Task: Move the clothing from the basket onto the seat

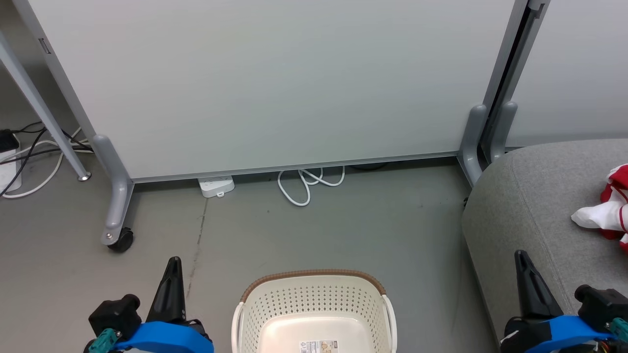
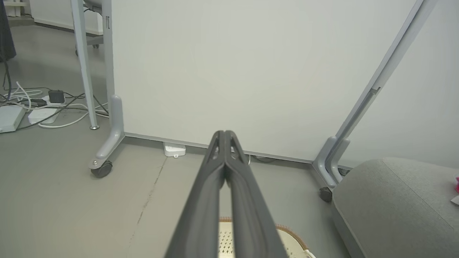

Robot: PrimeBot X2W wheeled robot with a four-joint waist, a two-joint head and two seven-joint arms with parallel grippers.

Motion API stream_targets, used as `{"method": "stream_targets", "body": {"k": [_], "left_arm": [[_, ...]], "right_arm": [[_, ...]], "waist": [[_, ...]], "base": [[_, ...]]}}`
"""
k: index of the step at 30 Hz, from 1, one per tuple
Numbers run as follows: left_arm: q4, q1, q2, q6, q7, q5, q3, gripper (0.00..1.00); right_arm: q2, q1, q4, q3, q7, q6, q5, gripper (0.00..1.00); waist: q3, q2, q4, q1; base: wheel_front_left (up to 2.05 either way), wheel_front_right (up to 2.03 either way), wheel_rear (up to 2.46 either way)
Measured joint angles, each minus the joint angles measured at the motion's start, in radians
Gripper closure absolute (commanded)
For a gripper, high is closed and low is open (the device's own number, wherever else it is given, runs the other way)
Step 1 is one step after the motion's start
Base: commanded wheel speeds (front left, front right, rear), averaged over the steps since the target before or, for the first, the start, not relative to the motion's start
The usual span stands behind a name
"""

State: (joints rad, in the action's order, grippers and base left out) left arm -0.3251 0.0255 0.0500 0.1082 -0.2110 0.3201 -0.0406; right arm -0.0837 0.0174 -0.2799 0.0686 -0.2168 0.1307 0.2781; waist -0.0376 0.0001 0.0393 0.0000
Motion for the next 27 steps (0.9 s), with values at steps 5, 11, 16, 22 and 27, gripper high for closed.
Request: {"method": "stream_targets", "body": {"k": [5,11,16,22,27], "left_arm": [[0.006,0.002,0.000,0.001,0.021,0.093,0.008,1.00],[0.014,0.004,0.000,0.003,0.051,0.213,0.025,1.00],[0.018,0.012,0.000,0.003,0.066,0.277,0.030,1.00],[0.023,0.015,0.000,0.004,0.088,0.366,0.040,1.00],[0.029,0.019,0.000,0.006,0.107,0.438,0.052,1.00]], "right_arm": [[0.002,0.001,0.002,0.002,0.023,0.000,0.094,1.00],[0.006,0.004,0.007,0.004,0.050,0.000,0.218,1.00],[0.007,0.011,0.008,0.006,0.068,0.000,0.284,1.00],[0.010,0.015,0.011,0.009,0.091,0.000,0.379,1.00],[0.012,0.020,0.012,0.012,0.108,0.000,0.453,1.00]], "waist": [[0.002,0.0000,-0.002,0.0000],[0.004,0.0000,-0.004,0.0000],[0.006,0.0000,-0.005,0.0001],[0.008,0.0000,-0.007,0.0000],[0.009,0.0000,-0.009,0.0001]], "base": [[0.00,0.00,0.00],[0.00,0.00,0.00],[0.00,0.00,0.00],[0.00,0.00,0.00],[0.00,0.00,0.00]]}}
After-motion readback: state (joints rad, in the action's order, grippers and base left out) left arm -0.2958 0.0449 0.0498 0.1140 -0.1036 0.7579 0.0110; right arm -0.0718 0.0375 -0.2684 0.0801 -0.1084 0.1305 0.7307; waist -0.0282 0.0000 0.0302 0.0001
